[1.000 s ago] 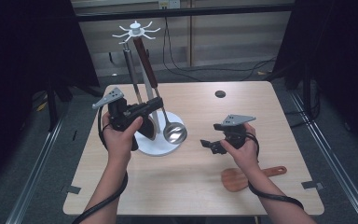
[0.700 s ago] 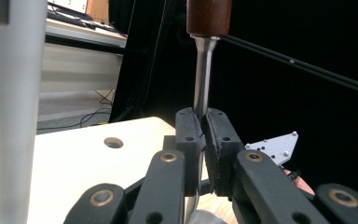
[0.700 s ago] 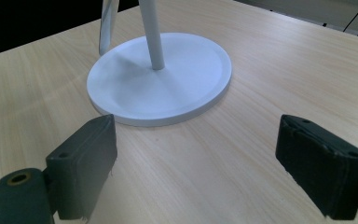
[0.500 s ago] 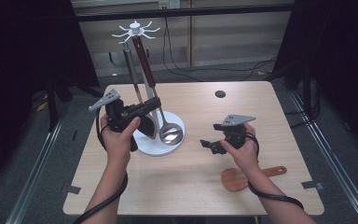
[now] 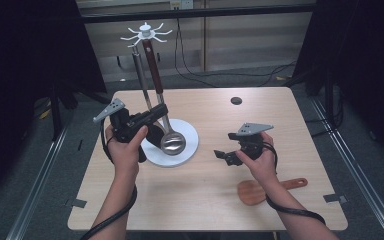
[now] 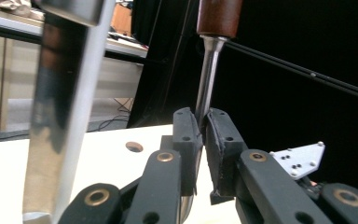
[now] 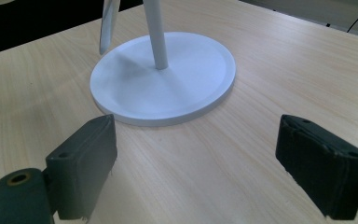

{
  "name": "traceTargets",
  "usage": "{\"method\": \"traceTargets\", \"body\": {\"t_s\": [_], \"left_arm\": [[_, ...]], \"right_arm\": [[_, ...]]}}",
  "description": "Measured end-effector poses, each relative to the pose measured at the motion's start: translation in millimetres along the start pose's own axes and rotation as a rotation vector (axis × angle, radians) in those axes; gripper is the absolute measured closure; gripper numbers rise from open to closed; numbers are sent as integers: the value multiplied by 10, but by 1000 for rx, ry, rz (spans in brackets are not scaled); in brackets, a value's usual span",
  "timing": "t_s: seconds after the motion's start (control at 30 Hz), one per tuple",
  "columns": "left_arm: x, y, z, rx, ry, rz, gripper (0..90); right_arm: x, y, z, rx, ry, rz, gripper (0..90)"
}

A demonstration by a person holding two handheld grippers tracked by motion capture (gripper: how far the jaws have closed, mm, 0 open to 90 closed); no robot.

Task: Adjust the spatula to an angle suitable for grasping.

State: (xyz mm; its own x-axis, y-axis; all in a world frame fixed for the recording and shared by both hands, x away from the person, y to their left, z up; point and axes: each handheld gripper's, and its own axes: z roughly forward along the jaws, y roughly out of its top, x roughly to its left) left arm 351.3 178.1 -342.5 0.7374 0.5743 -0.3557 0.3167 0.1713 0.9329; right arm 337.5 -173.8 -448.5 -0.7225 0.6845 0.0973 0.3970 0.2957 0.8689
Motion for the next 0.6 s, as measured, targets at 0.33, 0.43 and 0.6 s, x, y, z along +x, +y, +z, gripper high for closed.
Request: {"method": "traceTargets", "body": {"t_s": [0.33, 0.43, 0.6], "left_arm": [[63, 0, -1, -24, 95, 39, 800], [70, -6, -8, -18, 107, 64, 792], [64, -34, 10, -12, 140, 68, 756]], "right_arm": [[4, 9, -5, 1, -1, -5, 118], [1, 11, -7, 0, -1, -5, 117], [-2, 6, -8, 6, -1, -8, 116]]}}
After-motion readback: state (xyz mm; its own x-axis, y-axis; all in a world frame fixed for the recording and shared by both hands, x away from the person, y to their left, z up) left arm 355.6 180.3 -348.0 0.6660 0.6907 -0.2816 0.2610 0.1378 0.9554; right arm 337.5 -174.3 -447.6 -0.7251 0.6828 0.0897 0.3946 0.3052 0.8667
